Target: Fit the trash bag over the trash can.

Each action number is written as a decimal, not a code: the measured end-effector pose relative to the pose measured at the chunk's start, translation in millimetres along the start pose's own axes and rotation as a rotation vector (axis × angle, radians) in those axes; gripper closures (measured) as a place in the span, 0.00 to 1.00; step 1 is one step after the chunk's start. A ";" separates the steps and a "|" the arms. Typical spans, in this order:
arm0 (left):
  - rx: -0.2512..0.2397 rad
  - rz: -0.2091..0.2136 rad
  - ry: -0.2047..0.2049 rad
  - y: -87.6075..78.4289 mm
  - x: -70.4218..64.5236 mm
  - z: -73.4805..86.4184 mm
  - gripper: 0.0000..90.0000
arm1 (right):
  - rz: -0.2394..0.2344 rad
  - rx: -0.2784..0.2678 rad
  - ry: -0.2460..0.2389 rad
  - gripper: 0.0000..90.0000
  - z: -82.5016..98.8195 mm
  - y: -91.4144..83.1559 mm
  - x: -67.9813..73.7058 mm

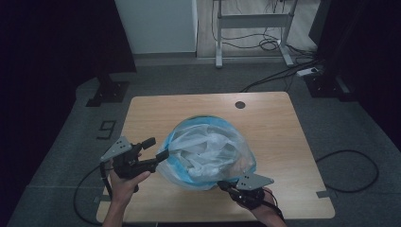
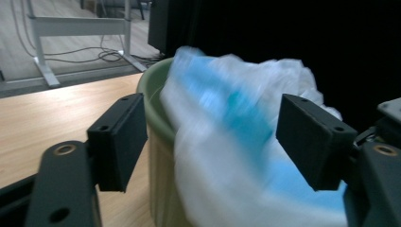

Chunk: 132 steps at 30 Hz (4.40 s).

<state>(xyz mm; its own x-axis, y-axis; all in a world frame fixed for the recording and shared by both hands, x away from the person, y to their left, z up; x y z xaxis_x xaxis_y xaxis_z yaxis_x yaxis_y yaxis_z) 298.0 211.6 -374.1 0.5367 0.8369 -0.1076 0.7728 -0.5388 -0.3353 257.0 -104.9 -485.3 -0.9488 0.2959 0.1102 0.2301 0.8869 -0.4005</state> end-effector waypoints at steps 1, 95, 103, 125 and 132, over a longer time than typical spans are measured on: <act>0.004 -0.003 0.007 1.0 -1.4 -3.0 0.25 | 0.003 0.000 0.002 0.98 -0.3 -0.4 -0.4; 0.163 -0.145 -0.122 76.8 53.9 51.7 1.00 | 0.437 -0.236 0.206 0.66 -45.3 -58.2 -106.7; 0.147 -0.149 -0.122 70.9 52.6 47.8 0.99 | 0.214 -0.277 0.084 0.53 -65.9 -64.7 -48.8; 0.136 -0.149 -0.122 62.0 51.7 47.3 0.99 | 0.055 -0.141 -0.183 0.96 -70.6 -14.9 16.8; 0.134 -0.140 -0.113 59.0 50.2 47.4 0.98 | 0.039 -0.137 -0.201 0.99 -49.8 -7.0 27.7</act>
<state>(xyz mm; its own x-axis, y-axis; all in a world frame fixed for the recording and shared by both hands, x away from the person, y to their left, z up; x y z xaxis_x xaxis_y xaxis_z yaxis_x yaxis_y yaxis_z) 354.5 226.4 -443.6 0.3798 0.9123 -0.1531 0.7812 -0.4050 -0.4752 239.8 -85.3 -434.2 -0.9595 0.2662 -0.0921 0.2814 0.9202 -0.2722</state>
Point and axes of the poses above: each handheld gripper's, and its own axes: y roughly forward along the jaws, z roughly out of its underside, x roughly to its left, the point moved 3 cm from there along y, roughly forward along the jaws, and after that the axes turned 15 degrees about -z, right-handed, at the moved point
